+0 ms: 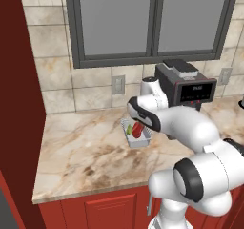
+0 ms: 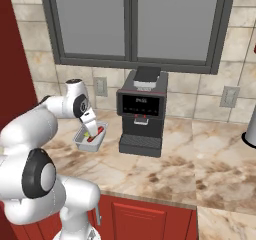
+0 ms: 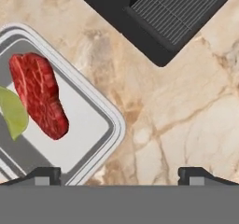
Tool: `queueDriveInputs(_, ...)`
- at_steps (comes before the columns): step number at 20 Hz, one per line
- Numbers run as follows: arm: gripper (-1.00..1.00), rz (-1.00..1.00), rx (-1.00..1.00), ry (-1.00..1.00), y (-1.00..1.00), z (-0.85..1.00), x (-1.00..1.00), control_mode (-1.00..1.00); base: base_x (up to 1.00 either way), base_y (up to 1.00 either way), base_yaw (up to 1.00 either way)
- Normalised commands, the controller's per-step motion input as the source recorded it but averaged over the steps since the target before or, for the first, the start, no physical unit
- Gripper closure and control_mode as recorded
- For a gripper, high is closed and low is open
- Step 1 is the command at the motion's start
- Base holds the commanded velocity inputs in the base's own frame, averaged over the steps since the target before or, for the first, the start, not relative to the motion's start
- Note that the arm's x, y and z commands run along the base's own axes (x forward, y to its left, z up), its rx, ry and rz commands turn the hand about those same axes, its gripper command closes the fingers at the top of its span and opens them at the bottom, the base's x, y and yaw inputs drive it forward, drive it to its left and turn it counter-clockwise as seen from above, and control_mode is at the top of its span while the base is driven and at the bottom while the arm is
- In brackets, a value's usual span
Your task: Place the tupperware on the top shelf of the fridge. Make space for the tupperware among the existing items by rearranging them on the shelves if needed. Close the fridge door when finished.
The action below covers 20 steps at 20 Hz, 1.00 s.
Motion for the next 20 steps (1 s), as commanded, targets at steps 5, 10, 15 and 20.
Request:
queueDriveInputs(5, -1.0, -0.08, 0.0, 0.0, 0.0, -0.71, 0.0, -1.0, 0.0, 0.0, 0.0)
queueDriveInputs(10, -1.0, -0.05, 0.0, -0.01, 0.02, -0.46, 0.02, -1.0, 0.0, 0.0, 0.0)
queueDriveInputs(15, -1.0, -0.04, 0.0, -0.02, 0.03, -0.05, 0.15, -1.0, 0.0, 0.0, 0.0)
queueDriveInputs(20, -1.0, -0.03, 0.0, -0.02, 0.04, -0.24, 0.09, -1.0, 0.0, 0.0, 0.0)
